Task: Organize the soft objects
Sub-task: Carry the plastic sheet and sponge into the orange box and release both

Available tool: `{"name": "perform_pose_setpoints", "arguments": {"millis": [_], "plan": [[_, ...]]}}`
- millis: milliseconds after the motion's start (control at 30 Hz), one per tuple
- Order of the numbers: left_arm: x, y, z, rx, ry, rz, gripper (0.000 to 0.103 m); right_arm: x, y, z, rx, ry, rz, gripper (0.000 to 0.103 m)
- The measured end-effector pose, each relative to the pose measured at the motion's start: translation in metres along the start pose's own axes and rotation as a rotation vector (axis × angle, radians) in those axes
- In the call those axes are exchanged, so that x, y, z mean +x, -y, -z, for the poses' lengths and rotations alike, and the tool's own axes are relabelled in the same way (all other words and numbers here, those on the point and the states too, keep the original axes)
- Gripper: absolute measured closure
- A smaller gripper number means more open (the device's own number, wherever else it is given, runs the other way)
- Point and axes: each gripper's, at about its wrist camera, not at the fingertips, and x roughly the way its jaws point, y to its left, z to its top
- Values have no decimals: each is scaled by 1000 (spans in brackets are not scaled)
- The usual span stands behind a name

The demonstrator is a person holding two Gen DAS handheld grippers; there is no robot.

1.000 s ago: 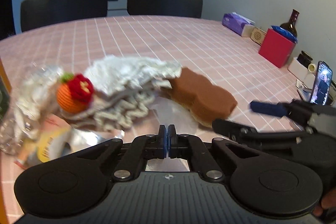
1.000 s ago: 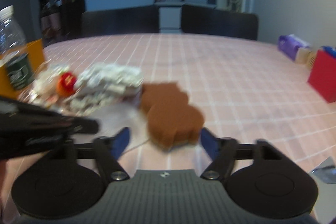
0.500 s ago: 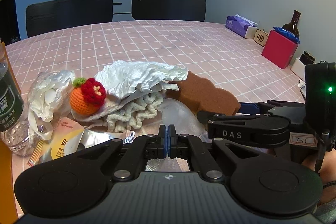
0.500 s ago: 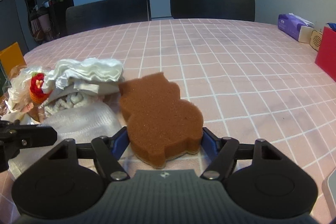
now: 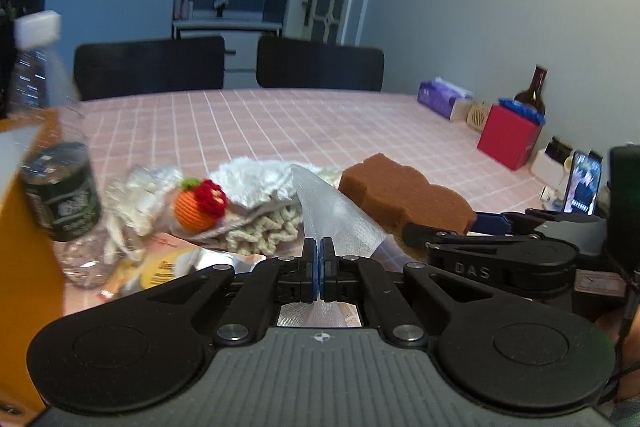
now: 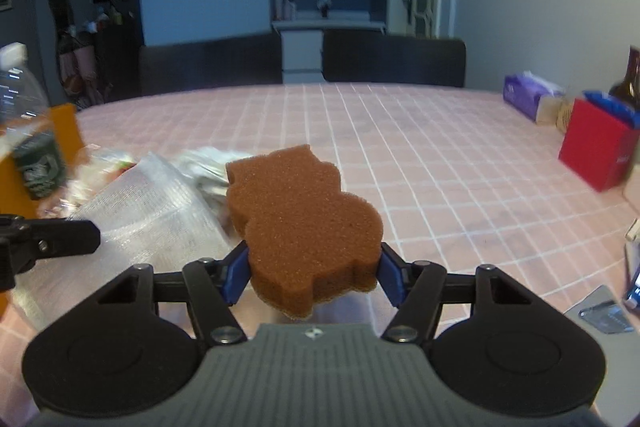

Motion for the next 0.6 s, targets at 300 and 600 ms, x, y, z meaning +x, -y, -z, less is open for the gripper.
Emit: {"name": "perform_pose_setpoints", "arguments": {"millis": [300, 600], "plan": [[-93, -25, -6, 17, 167, -114, 103, -69, -51, -14, -93, 87, -220, 38], [-165, -87, -19, 56, 211, -383, 103, -98, -138, -38, -311, 147, -425, 38]]}}
